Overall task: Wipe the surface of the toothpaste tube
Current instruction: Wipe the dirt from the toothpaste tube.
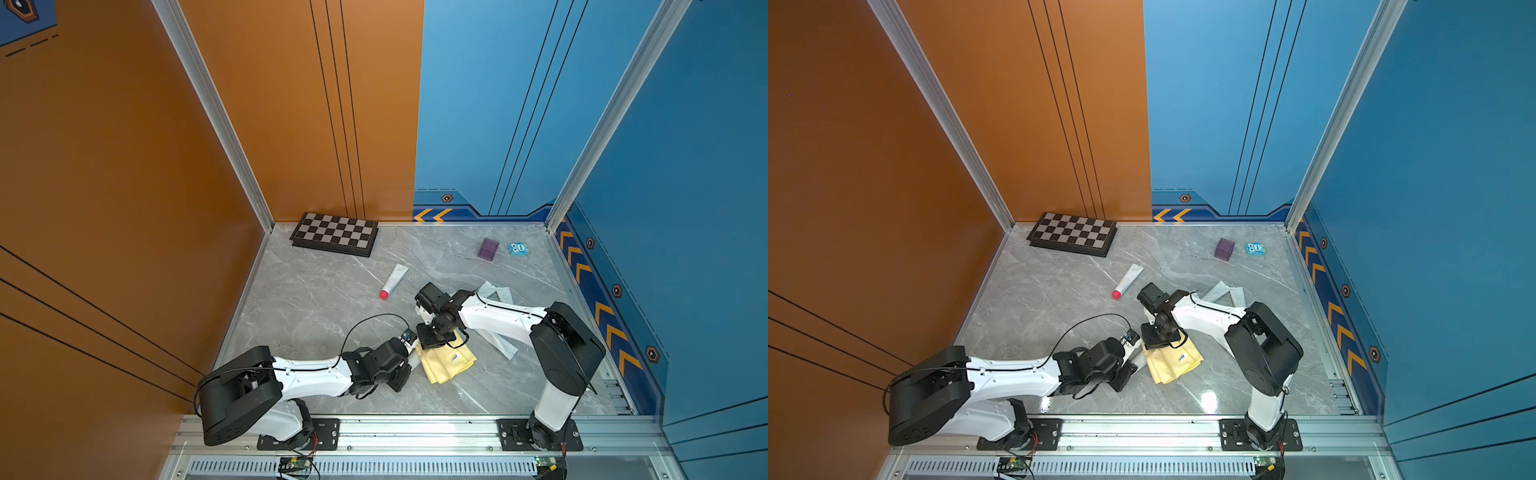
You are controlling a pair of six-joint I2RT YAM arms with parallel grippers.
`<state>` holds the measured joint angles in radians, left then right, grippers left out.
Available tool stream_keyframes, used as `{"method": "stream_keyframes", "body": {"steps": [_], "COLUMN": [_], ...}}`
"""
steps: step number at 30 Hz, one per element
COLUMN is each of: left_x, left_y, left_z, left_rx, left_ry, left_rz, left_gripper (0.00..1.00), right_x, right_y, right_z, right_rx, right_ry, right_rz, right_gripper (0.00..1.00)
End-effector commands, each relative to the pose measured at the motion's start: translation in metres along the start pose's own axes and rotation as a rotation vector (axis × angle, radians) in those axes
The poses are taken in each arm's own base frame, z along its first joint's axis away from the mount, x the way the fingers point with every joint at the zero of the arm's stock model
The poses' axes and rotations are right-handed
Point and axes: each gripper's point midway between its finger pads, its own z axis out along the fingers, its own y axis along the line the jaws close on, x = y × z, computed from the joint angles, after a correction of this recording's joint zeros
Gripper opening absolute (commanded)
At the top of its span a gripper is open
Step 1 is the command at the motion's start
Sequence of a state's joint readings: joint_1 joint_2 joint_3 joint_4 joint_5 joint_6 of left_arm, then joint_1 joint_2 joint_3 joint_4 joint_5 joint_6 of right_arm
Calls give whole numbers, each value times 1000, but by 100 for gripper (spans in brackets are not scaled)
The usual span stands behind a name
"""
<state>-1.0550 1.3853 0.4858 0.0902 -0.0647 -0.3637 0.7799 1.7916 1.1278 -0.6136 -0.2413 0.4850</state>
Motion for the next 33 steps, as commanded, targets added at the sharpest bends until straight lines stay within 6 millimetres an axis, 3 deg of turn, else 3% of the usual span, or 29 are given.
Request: {"method": "stream_keyframes", "body": {"steps": [1,5,10,13,21,25,30,33], "left_x": [45,46,46,46,46,46,46,46], "left_y": [18,18,18,18,18,18,18,18], "left_z": [4,4,4,3,4,4,4,4], "left_rx": [-74,-74,-74,-75,-74,-74,-76,-77], "left_ry": [149,151,149,149,151,150,148,148], "left_rz": [31,32,30,29,31,32,31,31], "left_gripper": [24,24,24,24,24,24,24,24], "right_x": [23,29,31,27,4,2,5,11], "right_y": [-46,-77,-89,-78,-17,9,18,6], "right_z": [23,23,18,15,-17,-28,-26,-12], "right_rx": [218,363,391,338,68,-22,-39,3], "right_ry": [74,76,71,57,-21,-26,-11,20], "right_rz": [-17,-26,-15,-16,-19,-39,-51,-46], "right_gripper": [0,0,0,0,0,0,0,0]}}
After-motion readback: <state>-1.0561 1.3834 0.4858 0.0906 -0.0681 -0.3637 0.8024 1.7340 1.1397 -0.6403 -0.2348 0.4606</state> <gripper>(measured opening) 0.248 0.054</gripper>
